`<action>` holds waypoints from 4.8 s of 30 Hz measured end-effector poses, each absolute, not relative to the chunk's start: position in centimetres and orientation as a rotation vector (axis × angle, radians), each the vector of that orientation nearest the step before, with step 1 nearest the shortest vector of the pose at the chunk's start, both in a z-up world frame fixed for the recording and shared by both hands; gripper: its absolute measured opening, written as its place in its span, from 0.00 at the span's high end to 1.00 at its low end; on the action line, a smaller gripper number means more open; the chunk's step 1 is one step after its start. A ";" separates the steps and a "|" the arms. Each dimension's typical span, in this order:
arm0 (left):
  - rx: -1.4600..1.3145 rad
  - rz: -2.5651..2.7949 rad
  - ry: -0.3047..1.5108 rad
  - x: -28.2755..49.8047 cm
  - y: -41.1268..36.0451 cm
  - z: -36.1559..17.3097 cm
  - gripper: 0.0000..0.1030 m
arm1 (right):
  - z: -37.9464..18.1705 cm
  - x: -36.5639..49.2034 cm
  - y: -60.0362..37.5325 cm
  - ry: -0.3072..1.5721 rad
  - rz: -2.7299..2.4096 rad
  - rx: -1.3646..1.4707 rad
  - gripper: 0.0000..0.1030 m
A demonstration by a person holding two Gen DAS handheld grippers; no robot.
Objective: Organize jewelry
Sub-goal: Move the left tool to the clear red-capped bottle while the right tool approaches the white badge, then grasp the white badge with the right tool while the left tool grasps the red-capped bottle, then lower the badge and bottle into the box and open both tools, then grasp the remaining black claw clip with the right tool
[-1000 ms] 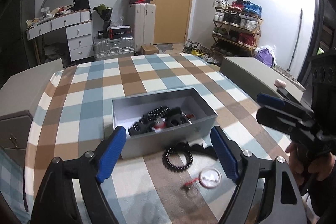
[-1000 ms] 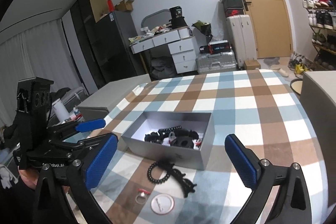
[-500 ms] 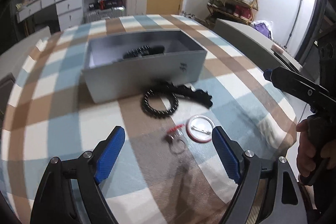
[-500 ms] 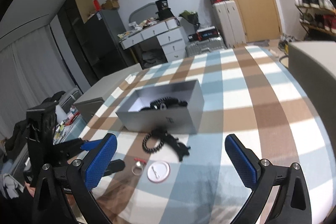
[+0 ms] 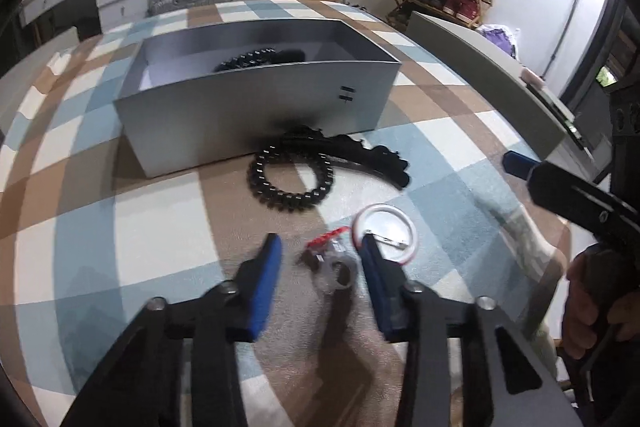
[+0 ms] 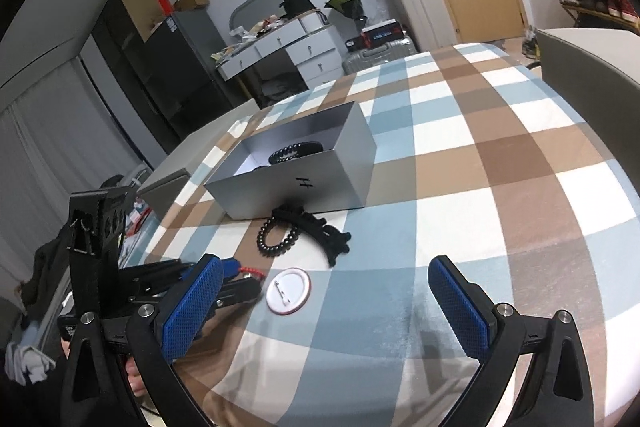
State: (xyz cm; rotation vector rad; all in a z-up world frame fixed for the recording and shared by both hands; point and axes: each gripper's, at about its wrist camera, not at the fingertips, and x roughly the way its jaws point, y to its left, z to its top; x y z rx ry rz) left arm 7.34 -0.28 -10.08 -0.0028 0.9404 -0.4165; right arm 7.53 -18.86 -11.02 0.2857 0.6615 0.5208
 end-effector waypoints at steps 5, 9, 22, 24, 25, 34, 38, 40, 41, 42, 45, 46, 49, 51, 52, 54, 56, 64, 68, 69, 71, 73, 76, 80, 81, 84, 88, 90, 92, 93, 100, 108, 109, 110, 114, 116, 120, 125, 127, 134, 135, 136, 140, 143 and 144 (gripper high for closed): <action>-0.015 -0.445 0.948 7.2 -0.5 -10.1 0.85 | -11.2 7.3 -18.6 0.668 0.528 0.283 0.00; -0.004 -0.445 0.929 6.7 -0.4 -9.8 0.85 | -11.4 7.3 -18.4 0.683 0.535 0.272 0.00; -0.085 -0.372 0.825 4.7 2.6 -7.5 0.85 | -12.8 7.3 -14.3 0.742 0.556 0.105 0.11; -0.095 -0.363 0.821 4.5 2.8 -7.5 0.85 | -13.1 7.4 -13.3 0.753 0.552 0.065 0.17; -0.099 -0.358 0.821 4.4 3.0 -7.5 0.85 | -13.3 7.5 -12.9 0.759 0.553 0.048 0.20; -0.111 -0.336 0.811 3.9 4.2 -7.6 0.85 | -13.9 7.7 -9.2 0.756 0.458 -0.168 0.37; -0.105 -0.329 0.810 3.7 4.4 -7.6 0.85 | -14.0 7.3 -8.1 0.727 0.447 -0.241 0.48; -0.107 -0.328 0.810 3.7 4.5 -7.6 0.85 | -14.0 7.1 -7.9 0.725 0.474 -0.243 0.61; -0.108 -0.328 0.809 3.7 4.6 -7.6 0.85 | -14.0 7.0 -7.8 0.719 0.470 -0.253 0.61; -0.110 -0.330 0.810 3.7 4.6 -7.6 0.85 | -14.0 6.9 -7.8 0.712 0.469 -0.260 0.61; -0.107 -0.327 0.808 3.6 4.6 -7.6 0.85 | -14.0 7.0 -8.1 0.721 0.486 -0.235 0.61; -0.105 -0.325 0.808 3.6 4.7 -7.6 0.85 | -14.0 7.0 -8.3 0.722 0.488 -0.223 0.61; -0.104 -0.328 0.804 3.6 4.8 -7.4 0.85 | -13.6 7.0 -8.7 0.712 0.500 -0.191 0.61; -0.096 -0.326 0.799 3.8 4.8 -7.1 0.85 | -13.0 6.9 -9.0 0.694 0.514 -0.169 0.61; -0.092 -0.327 0.794 4.0 4.8 -6.9 0.85 | -12.8 6.8 -9.0 0.685 0.517 -0.164 0.61; -0.091 -0.330 0.782 4.4 4.9 -6.3 0.85 | -12.0 6.8 -9.3 0.664 0.531 -0.148 0.61; -0.093 -0.337 0.771 5.0 4.8 -5.5 0.85 | -11.1 6.8 -9.7 0.641 0.547 -0.123 0.61; -0.079 -0.344 0.725 8.0 4.6 -2.9 0.85 | -6.6 9.0 -11.4 0.568 0.620 -0.023 0.61; -0.078 -0.341 0.713 10.0 4.4 -2.3 0.85 | -4.8 10.8 -11.7 0.538 0.637 -0.001 0.60; -0.079 -0.337 0.713 10.5 4.4 -2.4 0.85 | -4.5 11.3 -11.7 0.534 0.637 -0.001 0.61; -0.085 -0.336 0.718 11.6 4.4 -2.5 0.85 | -4.0 12.4 -11.6 0.532 0.636 0.002 0.60; -0.084 -0.334 0.721 12.3 4.1 -2.7 0.85 | -3.7 13.3 -11.8 0.537 0.644 0.020 0.60; -0.096 -0.344 0.732 13.4 3.7 -3.1 0.85 | -3.8 14.5 -12.0 0.547 0.645 0.040 0.60; -0.105 -0.351 0.769 14.7 3.1 -3.9 0.85 | -4.1 16.2 -12.1 0.559 0.636 0.044 0.60; -0.108 -0.354 0.775 14.8 3.0 -4.0 0.85 | -4.2 16.6 -12.1 0.562 0.632 0.050 0.60; -0.115 -0.362 0.782 15.3 2.8 -4.3 0.85 | -4.6 17.4 -12.1 0.574 0.632 0.061 0.60; -0.111 -0.363 0.800 15.9 2.7 -4.8 0.85 | -5.6 18.6 -12.0 0.606 0.627 0.070 0.60; -0.108 -0.363 0.814 16.2 2.6 -5.0 0.85 | -5.9 19.1 -11.9 0.619 0.625 0.074 0.60; -0.104 -0.363 0.825 16.4 2.5 -5.3 0.85 | -6.3 19.6 -11.7 0.630 0.626 0.074 0.60; -0.102 -0.363 0.830 16.6 2.4 -5.4 0.85 | -6.5 19.7 -11.5 0.635 0.631 0.072 0.60; -0.108 -0.370 0.848 17.1 2.6 -6.1 0.85 | -7.3 20.7 -11.1 0.663 0.637 0.058 0.60; -0.120 -0.398 0.835 17.2 2.7 -6.1 0.85 | -7.5 21.1 -11.1 0.658 0.617 0.048 0.59; -0.108 -0.400 0.834 17.1 2.6 -6.0 0.83 | -7.5 21.1 -11.2 0.657 0.623 0.054 0.58; -0.090 -0.391 0.828 16.9 2.4 -5.9 0.70 | -7.4 21.1 -11.3 0.651 0.626 0.060 0.57; -0.081 -0.356 0.760 16.0 2.7 -5.2 0.33 | -6.6 20.1 -12.2 0.599 0.609 0.073 0.46; -0.080 -0.363 0.752 15.6 2.8 -4.9 0.33 | -6.2 19.7 -12.7 0.584 0.598 0.084 0.40; -0.065 -0.347 0.734 15.1 2.8 -4.5 0.33 | -5.7 18.6 -13.9 0.566 0.568 0.091 0.34; -0.068 -0.315 0.728 14.1 2.9 -4.2 0.33 | -5.4 16.8 -14.9 0.550 0.548 0.100 0.27; -0.070 -0.303 0.721 13.6 3.0 -4.1 0.33 | -5.3 15.8 -15.0 0.541 0.545 0.093 0.25; -0.109 -0.261 0.688 11.3 3.7 -4.2 0.24 | -6.3 12.8 -15.0 0.514 0.554 0.063 0.20; -0.115 -0.256 0.685 11.0 3.8 -4.3 0.23 | -6.6 12.5 -15.0 0.519 0.557 0.058 0.20; -0.119 -0.251 0.683 10.6 3.8 -4.5 0.23 | -7.0 12.2 -14.9 0.524 0.559 0.051 0.20; -0.139 -0.232 0.694 9.5 4.1 -5.2 0.22 | -8.4 11.2 -14.6 0.549 0.574 0.026 0.20; -0.165 -0.224 0.723 8.7 4.3 -6.1 0.22 | -9.5 10.8 -14.2 0.587 0.580 0.008 0.21; -0.168 -0.223 0.733 8.4 4.4 -6.4 0.22 | -9.8 10.8 -14.1 0.599 0.581 0.003 0.21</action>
